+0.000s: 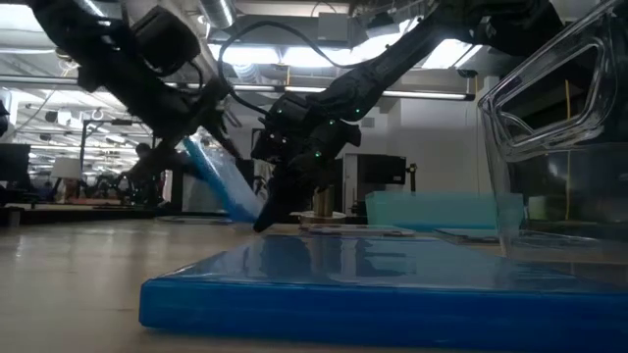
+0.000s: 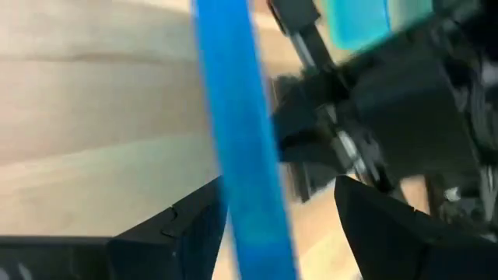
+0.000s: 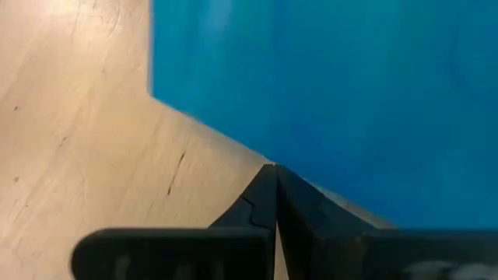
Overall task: Pick & place jewel cases by type
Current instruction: Put the left blue CD case into the blue bin
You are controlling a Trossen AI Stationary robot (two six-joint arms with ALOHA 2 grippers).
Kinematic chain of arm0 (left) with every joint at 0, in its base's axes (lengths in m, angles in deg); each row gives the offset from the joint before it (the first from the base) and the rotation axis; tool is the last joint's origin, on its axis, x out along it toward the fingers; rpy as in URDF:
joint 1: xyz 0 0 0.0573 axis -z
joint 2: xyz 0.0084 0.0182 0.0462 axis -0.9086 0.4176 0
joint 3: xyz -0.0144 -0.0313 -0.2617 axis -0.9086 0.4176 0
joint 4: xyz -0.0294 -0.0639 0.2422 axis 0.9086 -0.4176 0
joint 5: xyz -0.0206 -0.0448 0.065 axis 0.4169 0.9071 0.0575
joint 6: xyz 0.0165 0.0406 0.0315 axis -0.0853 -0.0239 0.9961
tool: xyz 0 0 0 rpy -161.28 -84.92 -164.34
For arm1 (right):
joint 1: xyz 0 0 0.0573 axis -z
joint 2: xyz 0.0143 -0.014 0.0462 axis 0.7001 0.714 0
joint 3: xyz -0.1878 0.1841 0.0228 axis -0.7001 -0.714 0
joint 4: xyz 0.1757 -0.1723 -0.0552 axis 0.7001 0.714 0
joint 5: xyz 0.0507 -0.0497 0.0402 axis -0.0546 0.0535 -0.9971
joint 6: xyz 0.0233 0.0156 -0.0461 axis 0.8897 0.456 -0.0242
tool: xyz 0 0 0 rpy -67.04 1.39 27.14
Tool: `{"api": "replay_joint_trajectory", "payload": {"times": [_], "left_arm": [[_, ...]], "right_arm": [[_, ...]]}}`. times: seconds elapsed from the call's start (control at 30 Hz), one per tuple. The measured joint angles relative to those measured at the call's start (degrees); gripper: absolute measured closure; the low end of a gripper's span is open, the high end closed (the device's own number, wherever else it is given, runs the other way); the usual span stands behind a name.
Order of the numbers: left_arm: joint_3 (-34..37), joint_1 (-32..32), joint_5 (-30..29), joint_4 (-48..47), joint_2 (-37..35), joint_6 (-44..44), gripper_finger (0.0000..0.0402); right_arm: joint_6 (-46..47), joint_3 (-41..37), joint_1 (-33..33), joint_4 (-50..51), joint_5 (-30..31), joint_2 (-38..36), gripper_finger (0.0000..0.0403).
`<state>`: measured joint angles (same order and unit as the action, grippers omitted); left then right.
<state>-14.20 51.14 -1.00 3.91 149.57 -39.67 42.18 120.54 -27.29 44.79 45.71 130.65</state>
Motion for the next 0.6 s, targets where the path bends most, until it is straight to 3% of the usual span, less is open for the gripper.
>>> {"api": "replay_joint_trajectory", "payload": {"times": [0.17,0.33,0.6], "left_arm": [[0.4,0.0,1.0,-1.5,0.7,0.1,0.0177],[0.5,-0.8,0.6,-3.6,0.9,1.3,0.0209],[0.5,-1.0,2.2,-5.8,0.8,2.3,0.0342]], "right_arm": [[0.1,0.0,0.1,0.3,-0.2,0.0,0.0396],[0.2,0.0,0.1,0.5,-0.3,0.0,0.0396],[1.5,0.0,0.1,1.8,-0.4,-0.3,0.0396]]}}
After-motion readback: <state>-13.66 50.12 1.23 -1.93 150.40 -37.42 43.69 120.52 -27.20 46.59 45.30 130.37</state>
